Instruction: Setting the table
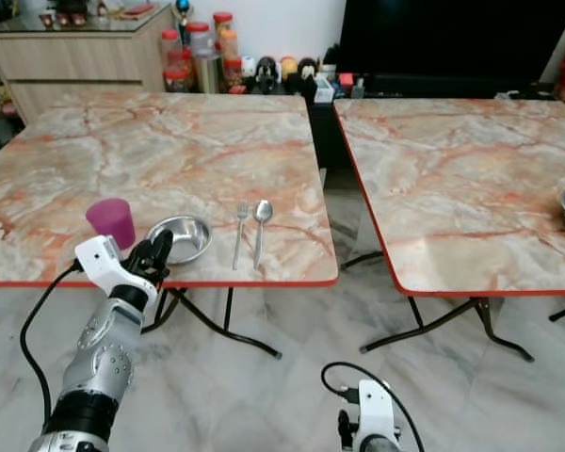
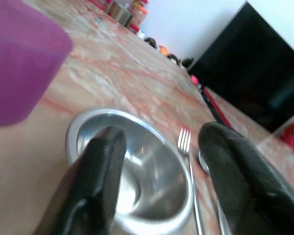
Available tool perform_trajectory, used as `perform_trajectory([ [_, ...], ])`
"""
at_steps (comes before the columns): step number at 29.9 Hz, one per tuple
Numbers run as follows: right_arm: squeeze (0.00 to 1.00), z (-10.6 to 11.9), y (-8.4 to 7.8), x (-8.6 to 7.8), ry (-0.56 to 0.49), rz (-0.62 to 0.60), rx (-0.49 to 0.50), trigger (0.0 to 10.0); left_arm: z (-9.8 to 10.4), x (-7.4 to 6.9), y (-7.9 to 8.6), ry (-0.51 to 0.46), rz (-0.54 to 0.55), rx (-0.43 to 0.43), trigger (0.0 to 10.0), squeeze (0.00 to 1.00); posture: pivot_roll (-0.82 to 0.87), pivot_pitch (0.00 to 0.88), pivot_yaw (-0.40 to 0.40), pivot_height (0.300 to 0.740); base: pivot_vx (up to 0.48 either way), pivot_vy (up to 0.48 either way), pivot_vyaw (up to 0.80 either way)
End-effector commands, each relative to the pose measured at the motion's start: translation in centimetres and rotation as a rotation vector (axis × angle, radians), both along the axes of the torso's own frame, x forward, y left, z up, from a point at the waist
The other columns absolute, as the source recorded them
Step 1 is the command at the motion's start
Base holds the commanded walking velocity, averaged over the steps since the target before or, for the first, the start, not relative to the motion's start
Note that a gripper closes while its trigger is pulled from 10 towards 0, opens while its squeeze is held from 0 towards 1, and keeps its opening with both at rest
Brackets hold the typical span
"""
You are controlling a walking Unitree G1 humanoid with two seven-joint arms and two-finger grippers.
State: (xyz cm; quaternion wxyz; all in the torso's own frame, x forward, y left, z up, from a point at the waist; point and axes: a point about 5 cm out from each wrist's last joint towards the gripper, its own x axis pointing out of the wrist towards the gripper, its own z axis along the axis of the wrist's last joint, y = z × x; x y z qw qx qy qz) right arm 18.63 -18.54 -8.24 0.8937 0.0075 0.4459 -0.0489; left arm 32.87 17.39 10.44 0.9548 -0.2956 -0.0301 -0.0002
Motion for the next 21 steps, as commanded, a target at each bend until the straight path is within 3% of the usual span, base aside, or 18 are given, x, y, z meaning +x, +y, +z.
perform_trajectory([
  [1,0.00,0.2,-0.1,0.4,-0.016,-0.013,0.001,10.0,0.2,0.4,0.1,0.020,0.005,-0.015,10.0,1.00,0.07,0.000,-0.016,0.714,0.379,0.000,0.00],
  [10,0.00,0.2,0.0,0.5,-0.018,-0.014,0.002,10.0,-0.1,0.6,0.5,0.058,0.042,-0.021,10.0,1.00,0.07,0.000,-0.011,0.714,0.340,0.000,0.00],
  [11,0.00,0.2,0.0,0.4,-0.018,-0.014,0.002,10.0,0.0,0.6,0.5,0.056,0.038,-0.011,10.0,0.00,0.07,0.000,-0.009,0.714,0.000,0.000,0.00],
  [21,0.00,0.2,0.0,0.4,-0.017,-0.010,0.002,10.0,0.0,-0.7,0.3,0.042,0.002,0.025,10.0,0.00,0.08,0.000,-0.009,0.714,0.000,0.000,0.00],
])
